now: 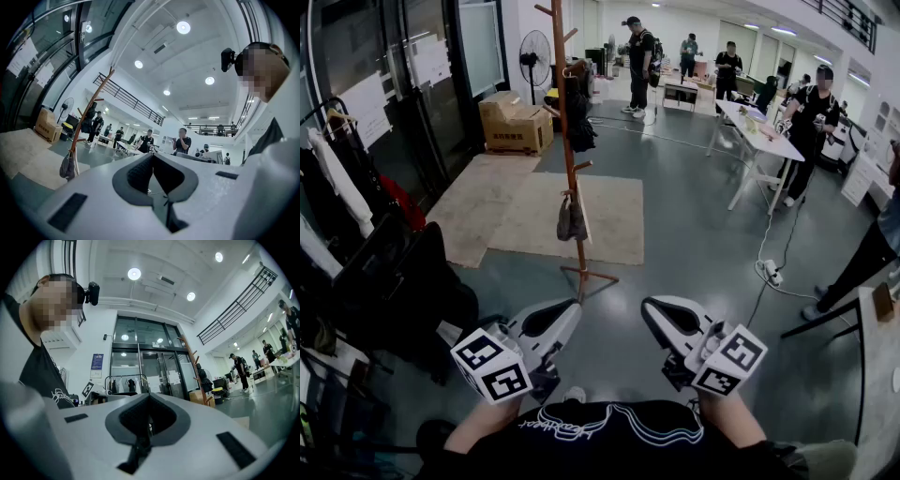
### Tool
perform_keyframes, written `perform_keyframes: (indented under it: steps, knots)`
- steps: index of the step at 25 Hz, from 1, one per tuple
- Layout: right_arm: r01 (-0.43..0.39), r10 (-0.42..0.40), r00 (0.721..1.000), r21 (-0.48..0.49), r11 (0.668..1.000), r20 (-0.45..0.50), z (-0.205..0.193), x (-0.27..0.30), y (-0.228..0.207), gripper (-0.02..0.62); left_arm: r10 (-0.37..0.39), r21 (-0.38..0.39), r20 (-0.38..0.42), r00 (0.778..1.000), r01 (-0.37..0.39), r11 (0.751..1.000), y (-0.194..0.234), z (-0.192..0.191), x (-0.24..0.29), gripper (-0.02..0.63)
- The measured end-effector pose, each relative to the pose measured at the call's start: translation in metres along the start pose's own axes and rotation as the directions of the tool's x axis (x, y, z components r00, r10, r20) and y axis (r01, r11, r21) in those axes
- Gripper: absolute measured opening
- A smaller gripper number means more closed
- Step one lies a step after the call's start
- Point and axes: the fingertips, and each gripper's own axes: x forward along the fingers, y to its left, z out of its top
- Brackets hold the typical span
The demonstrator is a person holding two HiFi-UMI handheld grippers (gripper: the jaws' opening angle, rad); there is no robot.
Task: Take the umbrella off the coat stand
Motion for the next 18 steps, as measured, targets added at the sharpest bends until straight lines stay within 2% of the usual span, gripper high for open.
perform_keyframes:
  steps: [14,15,17,18]
  knots:
    - [0.010,-0.010,1.000,0.004,1.000,0.017,0.002,-0.023,0.009,0.003,0.021,0.013,0.017,1.000,-0.021,1.000,-0.018,-0.006,-0.009,0.006]
    - [0.008,-0.009,1.000,0.002,1.000,0.016,0.002,-0.024,0.009,0.014,0.022,0.014,0.017,1.000,-0.023,1.000,-0.019,-0.007,-0.009,0.006]
    - [0.006,-0.006,1.000,-0.002,1.000,0.010,0.002,-0.024,0.008,0.091,0.027,0.016,0.020,0.999,-0.027,1.000,-0.018,-0.006,-0.010,0.006]
    - [0.007,-0.007,1.000,-0.007,1.000,0.009,0.003,-0.024,0.007,0.109,0.029,0.016,0.022,0.999,-0.029,0.999,-0.018,-0.005,-0.010,0.006]
